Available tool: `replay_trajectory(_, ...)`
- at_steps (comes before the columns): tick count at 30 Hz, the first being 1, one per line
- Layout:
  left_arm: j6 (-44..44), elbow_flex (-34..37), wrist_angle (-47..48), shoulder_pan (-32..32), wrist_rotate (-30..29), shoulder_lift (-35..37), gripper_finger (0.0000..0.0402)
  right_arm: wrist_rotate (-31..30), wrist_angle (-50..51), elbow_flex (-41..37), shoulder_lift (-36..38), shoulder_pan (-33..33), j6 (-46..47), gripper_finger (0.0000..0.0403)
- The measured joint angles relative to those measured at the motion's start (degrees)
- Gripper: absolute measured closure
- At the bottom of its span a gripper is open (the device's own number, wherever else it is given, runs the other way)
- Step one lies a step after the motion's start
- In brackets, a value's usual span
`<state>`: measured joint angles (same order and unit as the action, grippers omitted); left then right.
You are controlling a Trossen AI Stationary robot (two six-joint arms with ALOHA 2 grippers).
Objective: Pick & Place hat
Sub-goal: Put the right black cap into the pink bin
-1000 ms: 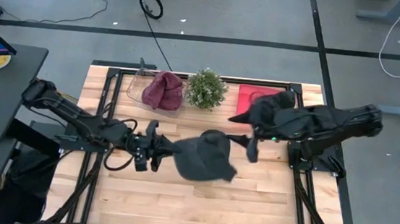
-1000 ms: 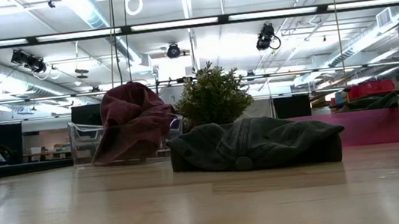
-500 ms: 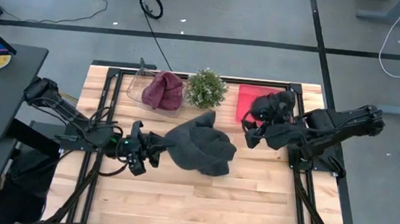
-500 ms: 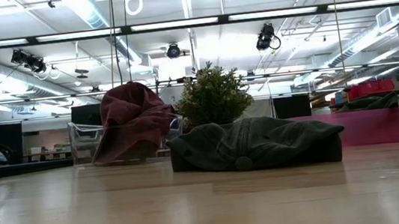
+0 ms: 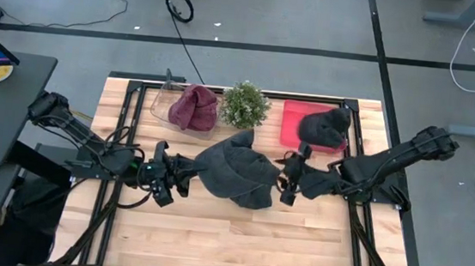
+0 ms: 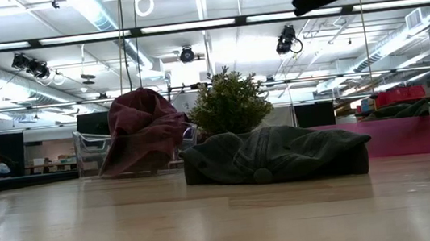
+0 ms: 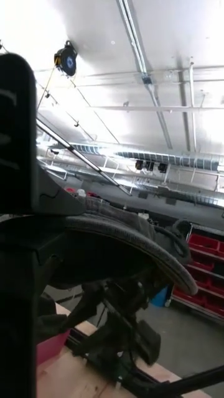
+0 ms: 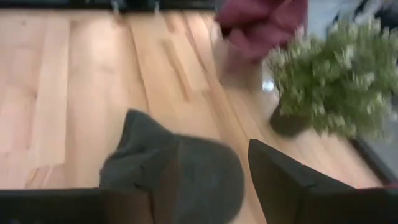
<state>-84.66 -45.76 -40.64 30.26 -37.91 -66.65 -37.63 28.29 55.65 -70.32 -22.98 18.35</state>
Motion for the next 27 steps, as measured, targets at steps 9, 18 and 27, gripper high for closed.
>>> replay_trajectory(9,1.3,0.0,0.0,0.0,-0.2,0.0,0.0389,-9.8,-8.5,-0.2,2.7,-1.1,2.6,0.0263)
replay_trajectory(18,-0.5,0.0,0.2,0.0,-1.1,0.0,0.0389,16.1,0.9,3.0,18.6,1.5,41.5,0.0325)
replay_trajectory(27,-0.7,0.0,1.2,0.0,3.2,0.0,0.0387,21.8,0.2,1.1,22.6,4.6,42.3,0.0349)
